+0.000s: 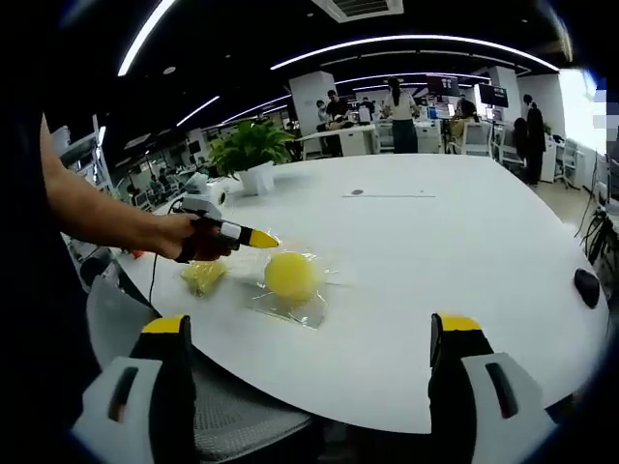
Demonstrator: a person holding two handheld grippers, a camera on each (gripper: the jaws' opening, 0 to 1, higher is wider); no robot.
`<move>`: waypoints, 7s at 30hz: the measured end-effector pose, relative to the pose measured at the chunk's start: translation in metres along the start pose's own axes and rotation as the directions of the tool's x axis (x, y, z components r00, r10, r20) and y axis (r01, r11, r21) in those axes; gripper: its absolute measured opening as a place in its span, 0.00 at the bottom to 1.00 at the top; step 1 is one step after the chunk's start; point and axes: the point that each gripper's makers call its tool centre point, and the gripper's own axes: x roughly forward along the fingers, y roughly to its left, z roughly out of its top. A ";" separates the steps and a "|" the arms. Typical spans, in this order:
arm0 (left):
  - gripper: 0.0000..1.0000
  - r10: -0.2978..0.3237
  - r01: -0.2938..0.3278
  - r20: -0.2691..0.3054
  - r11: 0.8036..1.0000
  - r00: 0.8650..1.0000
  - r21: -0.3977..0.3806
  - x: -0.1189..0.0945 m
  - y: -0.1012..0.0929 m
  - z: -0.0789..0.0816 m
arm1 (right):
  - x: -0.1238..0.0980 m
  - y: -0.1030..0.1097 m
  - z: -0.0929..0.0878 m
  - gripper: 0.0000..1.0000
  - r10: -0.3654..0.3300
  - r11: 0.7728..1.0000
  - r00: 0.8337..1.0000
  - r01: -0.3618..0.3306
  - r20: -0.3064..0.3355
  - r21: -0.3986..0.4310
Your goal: Compare the silicone blocks by pressing each to a similar depth, holding the contact briefly, and releasing to observe deformation and rebound differences across the visible hardness samples.
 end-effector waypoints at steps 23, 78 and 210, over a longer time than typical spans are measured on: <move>0.00 -0.047 0.047 0.001 0.993 0.999 0.110 -0.040 -0.054 0.006 | 0.023 0.024 0.017 0.96 0.052 0.998 0.997 -0.053 0.049 0.027; 0.00 0.070 -0.129 0.252 0.966 0.965 0.224 -0.233 -0.047 0.057 | 0.102 0.104 0.059 0.96 0.326 0.937 0.945 -0.320 0.022 -0.138; 0.00 -0.258 0.137 0.252 0.899 0.933 0.417 -0.214 -0.151 0.077 | 0.085 0.233 0.105 0.04 0.733 0.660 0.675 -0.736 -0.082 -0.155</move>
